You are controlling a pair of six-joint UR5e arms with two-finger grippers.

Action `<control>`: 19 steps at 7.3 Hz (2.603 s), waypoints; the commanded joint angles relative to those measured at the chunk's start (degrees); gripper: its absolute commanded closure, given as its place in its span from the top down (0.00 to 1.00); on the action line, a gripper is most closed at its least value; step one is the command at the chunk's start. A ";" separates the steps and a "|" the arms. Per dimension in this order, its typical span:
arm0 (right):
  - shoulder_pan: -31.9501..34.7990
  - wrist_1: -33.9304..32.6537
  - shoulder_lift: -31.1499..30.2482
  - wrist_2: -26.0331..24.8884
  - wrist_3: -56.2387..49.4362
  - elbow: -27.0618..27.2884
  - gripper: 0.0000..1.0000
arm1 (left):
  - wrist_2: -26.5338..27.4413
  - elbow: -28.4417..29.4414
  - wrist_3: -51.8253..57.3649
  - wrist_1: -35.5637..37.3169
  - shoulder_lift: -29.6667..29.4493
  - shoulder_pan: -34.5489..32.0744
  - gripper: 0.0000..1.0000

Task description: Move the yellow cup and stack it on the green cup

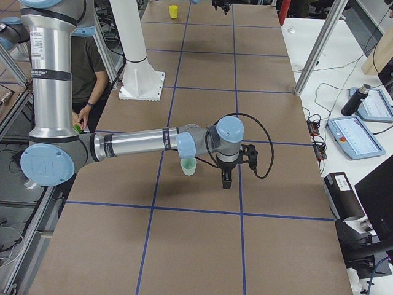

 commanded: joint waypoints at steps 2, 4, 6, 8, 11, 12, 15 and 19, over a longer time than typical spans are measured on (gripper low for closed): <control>-3.85 0.09 0.01 0.35 0.03 -0.04 1.00 | 8.65 -6.66 -20.35 14.70 7.63 11.03 1.00; -4.55 3.05 -0.51 0.61 0.29 0.40 1.00 | 8.65 -7.76 -38.59 26.83 8.18 18.75 1.00; -6.57 4.57 -0.96 0.87 1.09 0.40 1.00 | 8.21 -8.55 -51.72 35.99 8.35 22.55 1.00; -7.63 4.66 -1.13 0.87 1.09 0.49 1.00 | 7.86 -7.94 -62.64 38.75 9.66 27.30 1.00; -9.22 4.66 -1.22 0.79 1.09 1.88 1.00 | 2.25 -5.66 -72.16 38.23 12.22 31.87 1.00; -9.48 4.66 -2.09 0.79 1.00 2.77 1.00 | -1.34 -5.13 -73.40 38.14 12.31 34.76 1.00; -10.27 4.66 -2.28 0.26 0.91 2.78 1.00 | -4.36 -2.40 -76.92 35.78 12.48 40.14 1.00; -10.27 4.75 -2.63 0.44 0.82 3.30 1.00 | -4.01 1.03 -79.99 30.59 15.38 44.18 1.00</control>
